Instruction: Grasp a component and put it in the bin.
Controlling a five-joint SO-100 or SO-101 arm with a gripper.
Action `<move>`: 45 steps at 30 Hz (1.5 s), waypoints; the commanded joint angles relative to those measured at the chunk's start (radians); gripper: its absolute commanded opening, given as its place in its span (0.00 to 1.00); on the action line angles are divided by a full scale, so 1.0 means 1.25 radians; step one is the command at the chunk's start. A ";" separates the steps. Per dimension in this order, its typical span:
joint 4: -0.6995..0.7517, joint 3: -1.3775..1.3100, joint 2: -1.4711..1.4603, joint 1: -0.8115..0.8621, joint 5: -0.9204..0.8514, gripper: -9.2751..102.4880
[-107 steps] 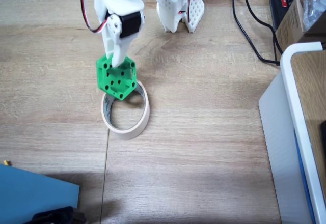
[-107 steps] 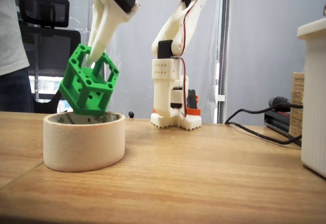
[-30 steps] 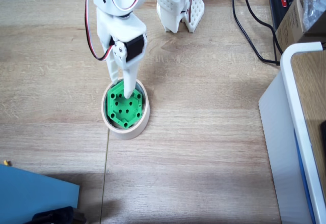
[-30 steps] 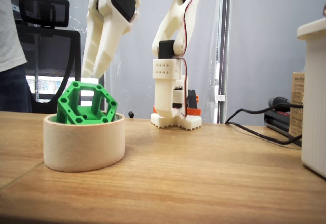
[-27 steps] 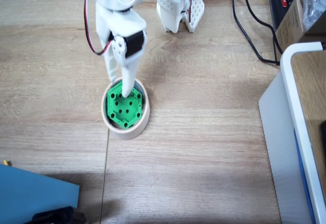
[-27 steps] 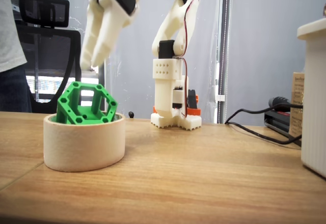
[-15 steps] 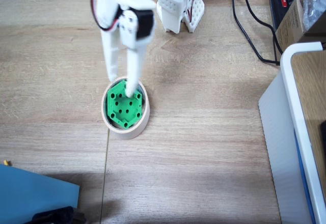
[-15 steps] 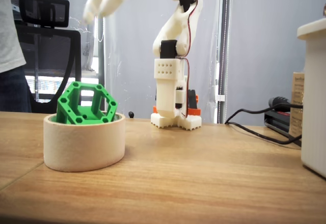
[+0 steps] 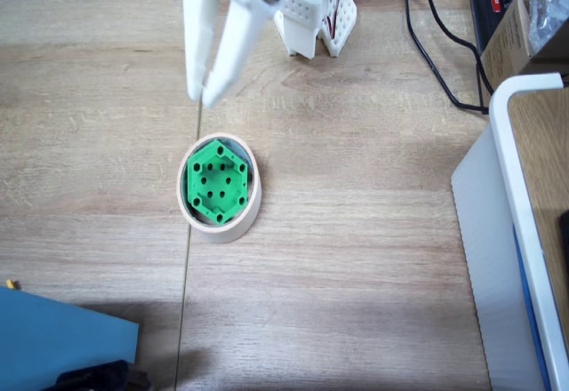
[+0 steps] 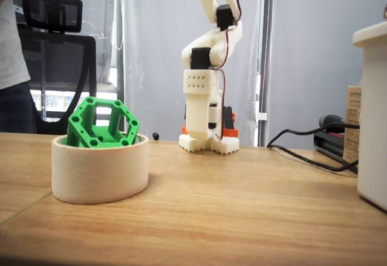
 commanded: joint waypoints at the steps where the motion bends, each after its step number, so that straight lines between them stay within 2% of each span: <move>1: -0.012 0.044 0.082 0.102 0.006 0.08; 10: -0.013 0.279 0.188 0.350 -0.006 0.09; 18: -0.015 0.417 0.198 0.450 -0.006 0.09; 32: -0.009 0.601 0.366 0.448 -0.006 0.09; 45: 0.000 0.633 0.379 0.448 0.004 0.09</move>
